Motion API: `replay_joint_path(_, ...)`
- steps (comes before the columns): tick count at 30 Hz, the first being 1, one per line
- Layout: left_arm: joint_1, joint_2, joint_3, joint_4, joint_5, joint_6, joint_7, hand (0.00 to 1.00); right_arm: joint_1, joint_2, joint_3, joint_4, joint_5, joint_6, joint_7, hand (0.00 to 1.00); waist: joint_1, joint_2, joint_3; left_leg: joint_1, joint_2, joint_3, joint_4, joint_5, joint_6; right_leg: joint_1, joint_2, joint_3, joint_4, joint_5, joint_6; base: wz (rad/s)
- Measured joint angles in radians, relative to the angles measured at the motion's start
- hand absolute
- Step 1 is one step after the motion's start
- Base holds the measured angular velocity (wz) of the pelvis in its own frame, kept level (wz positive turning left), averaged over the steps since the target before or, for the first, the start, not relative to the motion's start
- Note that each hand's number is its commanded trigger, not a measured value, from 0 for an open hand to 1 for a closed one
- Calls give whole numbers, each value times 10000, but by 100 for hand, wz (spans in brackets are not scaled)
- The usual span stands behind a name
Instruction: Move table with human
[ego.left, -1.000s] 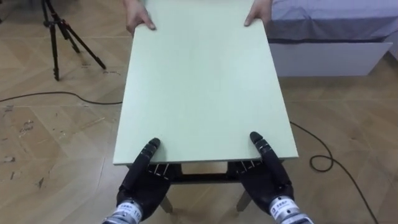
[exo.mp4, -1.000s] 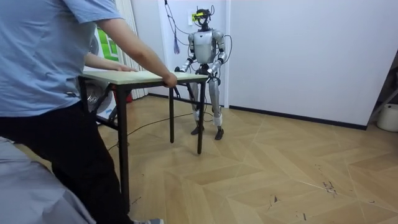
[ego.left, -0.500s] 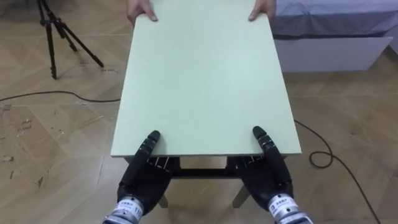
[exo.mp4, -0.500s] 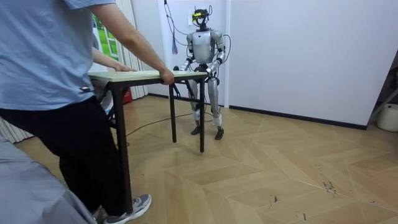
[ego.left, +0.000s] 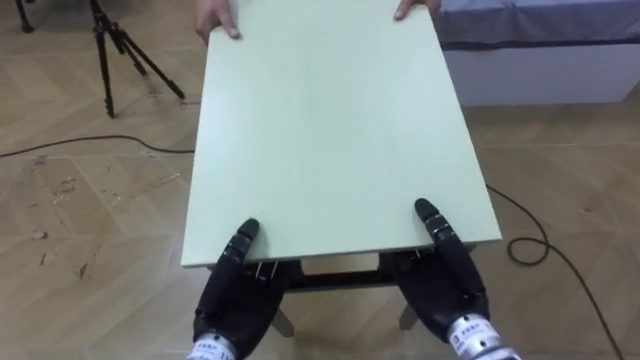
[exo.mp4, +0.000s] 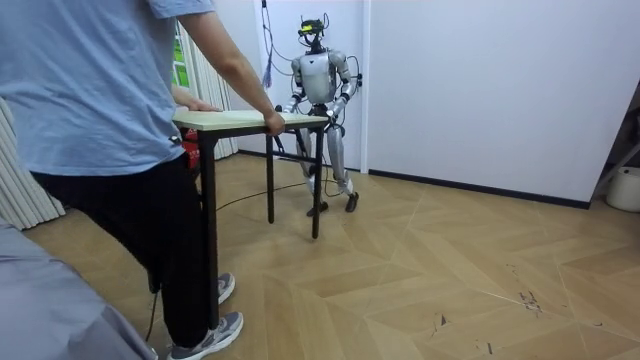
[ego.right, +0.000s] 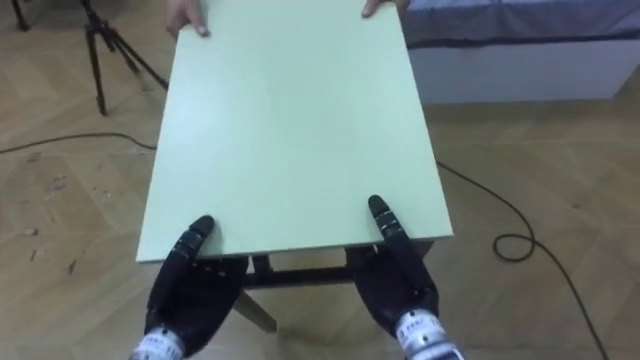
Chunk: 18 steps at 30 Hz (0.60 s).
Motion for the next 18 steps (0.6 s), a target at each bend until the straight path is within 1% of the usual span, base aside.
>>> replay_joint_path(1,-38,9,-36,-139,0,-32,11,100,-6,41,-87,-119,8,24,0,100,-11,21,12,334,1,97,-1070,-252,51,-393,-21,-17,314,2,-3,4)
replay_joint_path(2,-76,23,-84,-185,-2,-90,12,100,-18,73,-139,-154,5,33,0,100,3,17,14,405,-1,196,-1469,-345,105,-581,-44,-37,458,4,-3,-3)
replay_joint_path(3,-238,53,-168,-196,6,-237,31,100,-90,110,-266,-174,-31,89,1,100,-13,-22,39,365,-38,290,-1900,-474,269,-945,-171,-50,687,23,23,-3)
replay_joint_path(4,-394,88,-268,-196,6,-377,121,100,-117,268,-435,-174,-72,179,1,100,-5,-99,78,153,-218,293,-2042,-451,543,-1259,-369,-20,841,164,80,0)
replay_joint_path(5,-431,98,-318,-196,-3,-453,145,100,-101,291,-475,-176,-105,187,4,100,10,-146,98,71,-339,293,-2047,-360,673,-1362,-468,19,844,289,125,-8)
replay_joint_path(7,-426,128,-376,-196,-12,-513,153,100,60,358,-474,-235,-124,184,27,100,25,-182,108,-230,-715,376,-2069,-143,952,-1580,-736,186,583,741,257,-13)
replay_joint_path(8,-412,151,-394,-195,-12,-513,154,100,110,400,-473,-238,-122,179,27,100,30,-200,114,-266,-811,455,-2065,-70,1019,-1596,-800,258,493,842,279,-17)
replay_joint_path(9,-328,112,-407,-211,-14,-522,153,100,197,434,-465,-238,-142,179,27,100,35,-208,113,-345,-966,559,-2082,44,1133,-1659,-894,367,343,1097,332,-22)
replay_joint_path(10,-216,147,-421,-244,-2,-563,153,100,299,450,-397,-239,-139,165,30,100,43,-248,120,-388,-1127,657,-2088,154,1248,-1696,-987,523,253,1309,384,-21)
replay_joint_path(11,-122,150,-456,-243,-3,-567,168,100,435,463,-237,-238,-152,107,30,100,28,-281,106,-419,-1260,725,-2053,212,1338,-1698,-1115,600,245,1442,435,-12)
replay_joint_path(12,-79,169,-475,-243,-3,-567,188,100,507,465,-240,-239,-146,63,30,100,-29,-312,101,-443,-1335,762,-2028,248,1397,-1699,-1194,617,237,1514,462,6)
replay_joint_path(13,-12,218,-513,-242,-9,-567,201,100,582,441,-209,-242,-125,43,17,100,-167,-340,107,-545,-1443,828,-1926,315,1500,-1707,-1319,671,188,1714,543,7)
replay_joint_path(14,4,253,-550,-241,-9,-567,217,100,625,447,-211,-242,-98,43,7,100,-172,-379,107,-577,-1524,821,-1921,370,1558,-1731,-1371,743,142,1839,582,5)
replay_joint_path(15,32,241,-581,-242,-5,-570,222,100,662,438,-231,-242,-123,49,-15,100,-210,-414,103,-762,-1643,836,-1853,469,1670,-1822,-1463,928,31,2140,728,5)
replay_joint_path(16,23,224,-636,-242,2,-577,255,100,698,430,-252,-242,-118,43,-15,100,-311,-437,101,-949,-1744,840,-1827,630,1804,-1922,-1537,1322,-91,2494,1082,15)
replay_joint_path(17,10,264,-696,-244,2,-575,292,100,775,449,-244,-271,-42,46,-23,100,-351,-452,95,-1138,-1778,909,-1833,803,1903,-2073,-1582,1737,-46,2831,1534,24)
replay_joint_path(18,4,243,-737,-248,-3,-568,298,100,883,473,-245,-332,17,45,-48,100,-381,-470,93,-1209,-1740,1087,-1829,874,1942,-2134,-1658,1829,198,2774,1671,53)
